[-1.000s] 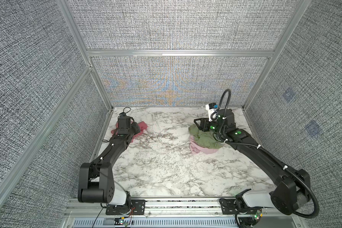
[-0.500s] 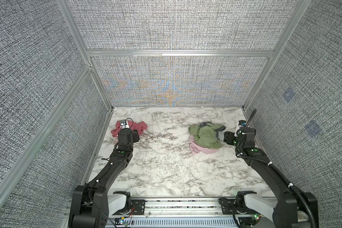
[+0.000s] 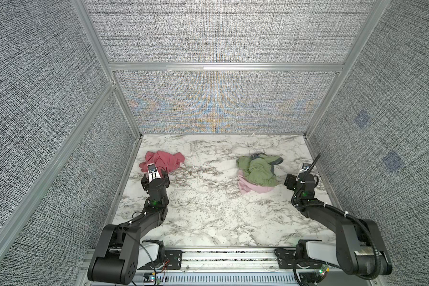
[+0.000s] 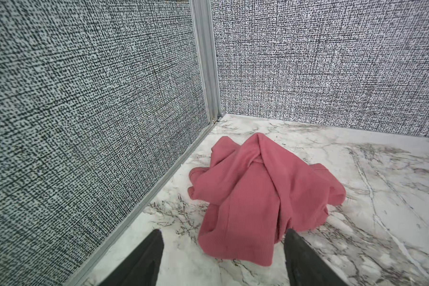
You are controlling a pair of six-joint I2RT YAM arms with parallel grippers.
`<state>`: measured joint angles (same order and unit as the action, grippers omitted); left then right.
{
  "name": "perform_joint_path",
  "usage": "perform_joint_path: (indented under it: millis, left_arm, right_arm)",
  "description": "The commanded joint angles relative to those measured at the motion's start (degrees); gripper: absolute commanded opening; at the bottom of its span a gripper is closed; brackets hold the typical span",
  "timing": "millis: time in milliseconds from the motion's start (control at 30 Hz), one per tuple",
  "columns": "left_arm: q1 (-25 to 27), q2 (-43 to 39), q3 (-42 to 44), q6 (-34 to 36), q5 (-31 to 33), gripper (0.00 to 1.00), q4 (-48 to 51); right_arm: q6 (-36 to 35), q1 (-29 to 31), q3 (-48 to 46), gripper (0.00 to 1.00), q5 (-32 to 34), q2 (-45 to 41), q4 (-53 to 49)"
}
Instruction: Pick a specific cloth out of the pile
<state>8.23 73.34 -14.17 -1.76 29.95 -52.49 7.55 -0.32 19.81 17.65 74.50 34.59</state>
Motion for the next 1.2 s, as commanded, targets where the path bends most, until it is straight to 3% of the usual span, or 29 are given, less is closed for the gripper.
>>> perform_joint_path:
  millis: [0,200,433,533,833,900,1033,1100,1133,1167]
  left_arm:
    - [-0.65,2.65,0.34,1.29,-0.99,0.79,-8.58]
    - [-0.98,11.59,3.82,3.10,-3.67,0.79,-23.35]
    - [-3.00,11.30,0.92,1.86,-10.47,0.81,-16.30]
    - [-3.56,11.30,1.32,2.01,-12.54,0.81,-16.77]
    - [-4.80,15.35,5.20,3.65,-19.23,0.83,-27.61]
    - [-4.93,13.94,3.94,2.40,-19.29,0.83,-22.92]
    - [-5.07,14.61,4.42,2.91,-19.76,0.85,-24.72]
    - [-5.11,14.62,4.40,3.02,-19.76,0.91,-24.94]
    - [-5.09,14.81,4.48,3.09,-19.84,0.99,-25.39]
    - [-5.08,14.74,4.45,3.03,-19.83,0.99,-25.13]
  right_arm:
    - [-2.37,0.05,-2.38,0.84,-0.33,1.30,14.80]
    - [-4.01,0.05,-4.56,0.84,-3.27,5.23,22.65]
    - [-5.89,0.05,-3.54,0.85,-7.96,14.43,29.10]
    - [-6.08,0.05,-1.83,0.85,-8.75,13.29,23.83]
    - [-6.20,-0.34,-1.39,0.89,-10.30,14.00,24.26]
    - [-6.15,-0.34,-1.37,0.91,-10.29,14.06,24.22]
    - [-6.19,-0.41,-1.41,0.98,-10.27,13.98,24.22]
    - [-6.17,-0.39,-1.36,1.00,-10.27,14.01,24.21]
    - [-6.14,-0.39,-1.39,1.00,-10.27,13.98,24.21]
    - [-6.07,-0.39,-1.42,0.99,-10.27,14.04,24.21]
